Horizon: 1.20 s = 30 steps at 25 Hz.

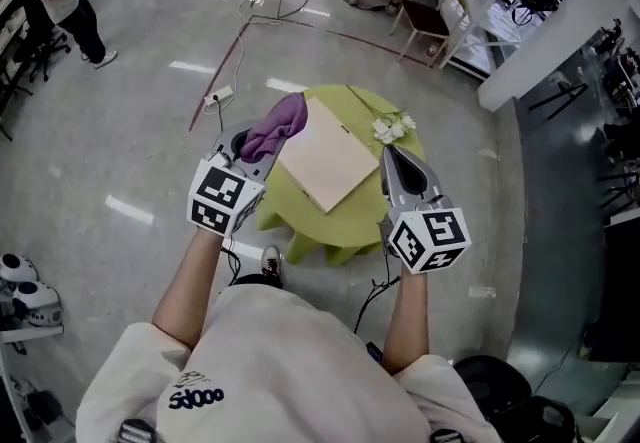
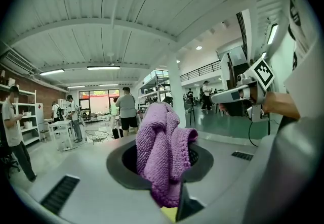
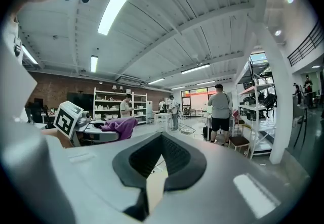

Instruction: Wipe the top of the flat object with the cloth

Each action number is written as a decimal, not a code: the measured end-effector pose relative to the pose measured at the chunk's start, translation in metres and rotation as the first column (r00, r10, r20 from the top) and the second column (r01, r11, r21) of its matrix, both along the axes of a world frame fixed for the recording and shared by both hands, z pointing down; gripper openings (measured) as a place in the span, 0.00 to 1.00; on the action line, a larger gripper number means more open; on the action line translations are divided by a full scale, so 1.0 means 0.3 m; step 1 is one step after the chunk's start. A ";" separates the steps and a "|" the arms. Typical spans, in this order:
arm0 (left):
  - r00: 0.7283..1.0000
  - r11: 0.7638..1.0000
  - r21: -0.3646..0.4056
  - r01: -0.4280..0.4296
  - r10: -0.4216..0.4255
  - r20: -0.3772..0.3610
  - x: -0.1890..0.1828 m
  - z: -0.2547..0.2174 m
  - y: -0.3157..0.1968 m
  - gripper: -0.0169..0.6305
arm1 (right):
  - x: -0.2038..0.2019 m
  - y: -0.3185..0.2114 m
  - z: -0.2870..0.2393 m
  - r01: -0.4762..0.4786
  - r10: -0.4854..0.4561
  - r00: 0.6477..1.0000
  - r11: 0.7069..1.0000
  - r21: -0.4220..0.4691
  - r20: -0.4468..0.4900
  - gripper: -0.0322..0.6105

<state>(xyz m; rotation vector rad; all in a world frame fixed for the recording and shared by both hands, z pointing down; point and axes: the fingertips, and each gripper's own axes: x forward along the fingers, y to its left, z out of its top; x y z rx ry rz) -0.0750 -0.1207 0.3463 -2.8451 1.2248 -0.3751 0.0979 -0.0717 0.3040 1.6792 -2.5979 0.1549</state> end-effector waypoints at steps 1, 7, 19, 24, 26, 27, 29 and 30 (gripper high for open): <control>1.000 1.000 -0.004 -0.003 0.003 0.000 0.001 0.006 -0.037 0.17 | -0.001 -0.035 0.003 -0.002 0.002 1.000 1.000 -0.001 -0.001 0.06; 1.000 0.999 -0.045 -0.021 0.022 0.011 0.014 0.071 -0.221 0.17 | -0.016 -0.202 0.049 -0.013 0.013 1.000 0.999 -0.031 -0.003 0.06; 0.989 0.987 -0.157 0.021 0.003 0.150 0.141 0.358 -0.519 0.17 | 0.125 -0.371 0.253 -0.043 0.038 0.999 0.984 -0.170 -0.035 0.06; 0.978 0.963 -0.260 0.072 -0.017 0.206 0.214 0.570 -0.660 0.17 | 0.190 -0.420 0.360 -0.024 0.023 1.000 0.972 -0.235 -0.008 0.06; 0.975 0.951 -0.299 0.077 -0.010 0.222 0.253 0.661 -0.704 0.17 | 0.205 -0.432 0.412 -0.015 0.014 1.000 0.965 -0.262 -0.005 0.06; 0.972 0.946 -0.314 0.081 -0.006 0.233 0.268 0.703 -0.725 0.17 | 0.210 -0.439 0.431 -0.011 0.010 1.000 0.963 -0.271 -0.006 0.06; 0.965 0.932 -0.349 0.098 -0.004 0.261 0.283 0.783 -0.759 0.17 | 0.218 -0.450 0.457 -0.010 0.008 1.000 0.959 -0.283 -0.010 0.06; 0.962 0.924 -0.367 0.109 -0.005 0.274 0.285 0.821 -0.773 0.17 | 0.222 -0.454 0.466 -0.013 0.009 1.000 0.958 -0.286 -0.016 0.06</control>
